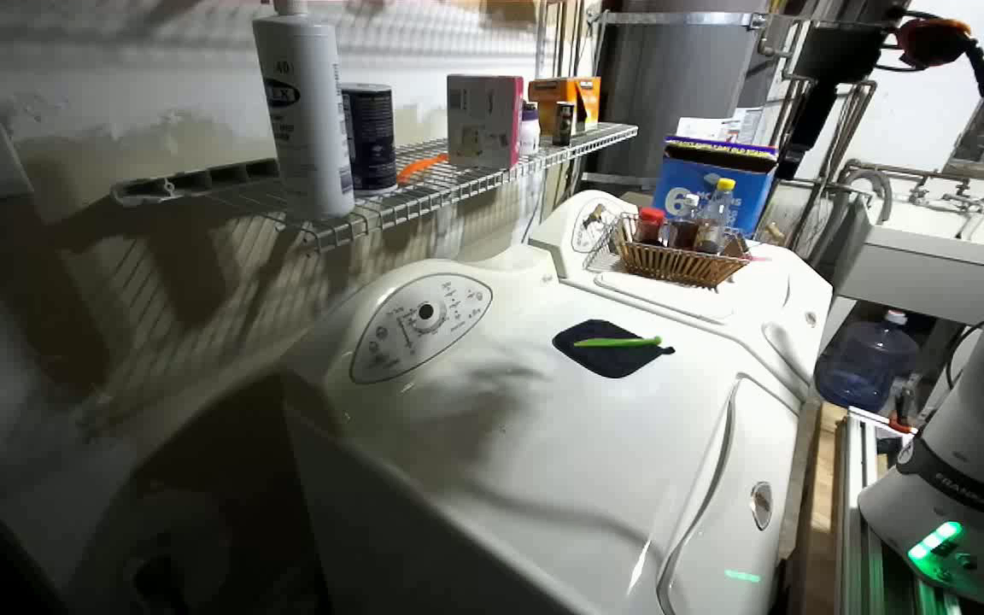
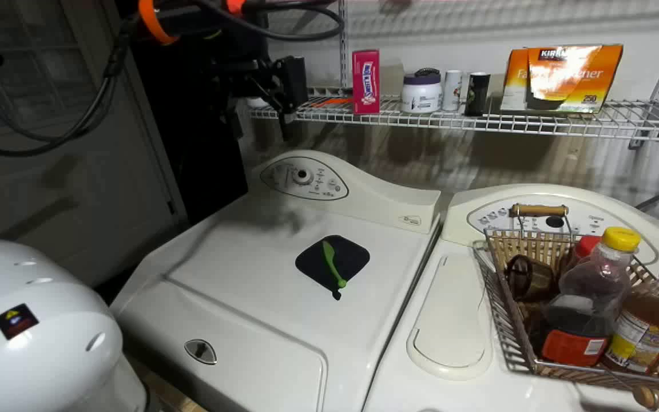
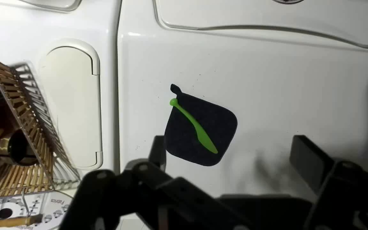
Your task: Press a button on the left washing machine
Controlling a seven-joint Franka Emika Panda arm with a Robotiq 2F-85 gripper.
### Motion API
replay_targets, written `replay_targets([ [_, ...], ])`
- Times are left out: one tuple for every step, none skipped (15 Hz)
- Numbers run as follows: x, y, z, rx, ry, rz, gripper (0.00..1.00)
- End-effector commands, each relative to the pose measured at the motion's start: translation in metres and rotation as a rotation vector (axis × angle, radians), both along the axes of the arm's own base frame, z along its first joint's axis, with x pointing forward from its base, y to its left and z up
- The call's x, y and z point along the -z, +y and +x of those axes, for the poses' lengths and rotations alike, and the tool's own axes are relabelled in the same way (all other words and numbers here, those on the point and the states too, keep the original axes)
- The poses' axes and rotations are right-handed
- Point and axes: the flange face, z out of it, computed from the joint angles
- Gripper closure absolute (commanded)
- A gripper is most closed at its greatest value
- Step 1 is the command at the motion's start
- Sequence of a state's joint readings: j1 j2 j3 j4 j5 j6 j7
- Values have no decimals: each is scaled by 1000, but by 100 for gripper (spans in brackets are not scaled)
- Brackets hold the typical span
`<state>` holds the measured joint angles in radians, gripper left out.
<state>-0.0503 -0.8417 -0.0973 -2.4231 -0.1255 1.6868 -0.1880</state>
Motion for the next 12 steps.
replay_targets([
  [0, 0, 0, 0, 0, 0, 0],
  [-1, 0, 0, 0, 0, 0, 0],
  [-1, 0, 0, 0, 0, 0, 0],
  [-1, 0, 0, 0, 0, 0, 0],
  [-1, 0, 0, 0, 0, 0, 0],
  [-1, 0, 0, 0, 0, 0, 0],
  [-1, 0, 0, 0, 0, 0, 0],
  [-1, 0, 0, 0, 0, 0, 0],
  [-1, 0, 0, 0, 0, 0, 0],
  [-1, 0, 0, 0, 0, 0, 0],
  [-1, 0, 0, 0, 0, 0, 0],
  [2, 5, 5, -36, 2, 6, 0],
])
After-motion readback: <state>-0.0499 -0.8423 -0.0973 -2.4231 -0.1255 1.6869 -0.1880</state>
